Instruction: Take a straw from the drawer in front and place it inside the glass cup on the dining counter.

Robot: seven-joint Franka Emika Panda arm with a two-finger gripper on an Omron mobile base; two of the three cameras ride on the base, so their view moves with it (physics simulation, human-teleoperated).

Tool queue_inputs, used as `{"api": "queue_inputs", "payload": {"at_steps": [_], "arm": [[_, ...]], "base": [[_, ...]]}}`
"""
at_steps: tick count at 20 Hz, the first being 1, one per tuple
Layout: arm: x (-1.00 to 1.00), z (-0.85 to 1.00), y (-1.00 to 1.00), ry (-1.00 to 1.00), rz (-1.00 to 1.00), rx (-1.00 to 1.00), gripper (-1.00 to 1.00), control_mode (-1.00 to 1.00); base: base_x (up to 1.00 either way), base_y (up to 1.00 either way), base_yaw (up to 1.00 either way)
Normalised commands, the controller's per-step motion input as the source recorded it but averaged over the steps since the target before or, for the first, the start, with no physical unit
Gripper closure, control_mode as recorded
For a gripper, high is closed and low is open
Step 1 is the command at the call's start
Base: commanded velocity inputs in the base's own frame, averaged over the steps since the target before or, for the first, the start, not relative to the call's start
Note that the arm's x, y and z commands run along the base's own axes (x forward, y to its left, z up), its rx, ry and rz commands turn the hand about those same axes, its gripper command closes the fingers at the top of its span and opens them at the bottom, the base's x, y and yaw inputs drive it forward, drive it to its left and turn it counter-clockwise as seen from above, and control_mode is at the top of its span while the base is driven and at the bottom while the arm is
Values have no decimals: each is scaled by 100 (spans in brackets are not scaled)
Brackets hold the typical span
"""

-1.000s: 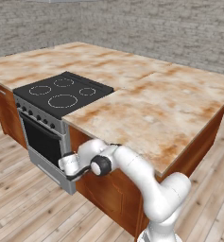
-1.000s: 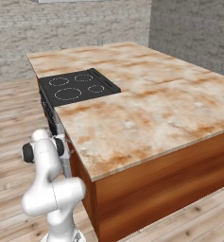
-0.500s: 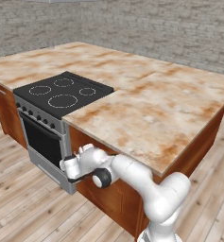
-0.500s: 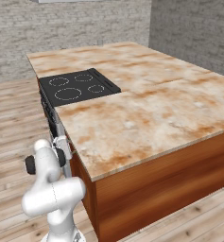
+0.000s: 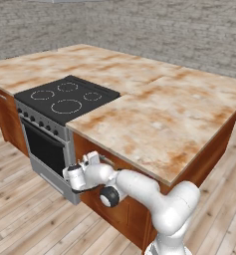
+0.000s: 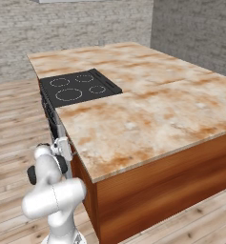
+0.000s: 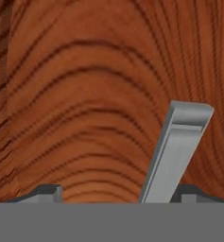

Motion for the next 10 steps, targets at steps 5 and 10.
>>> {"api": "queue_inputs", "payload": {"at_steps": [5, 10], "arm": [[38, 0, 0, 0, -3, 0, -100, -100], [46, 0, 0, 1, 0, 0, -100, -100]], "base": [[0, 0, 0], [0, 0, 0]]}}
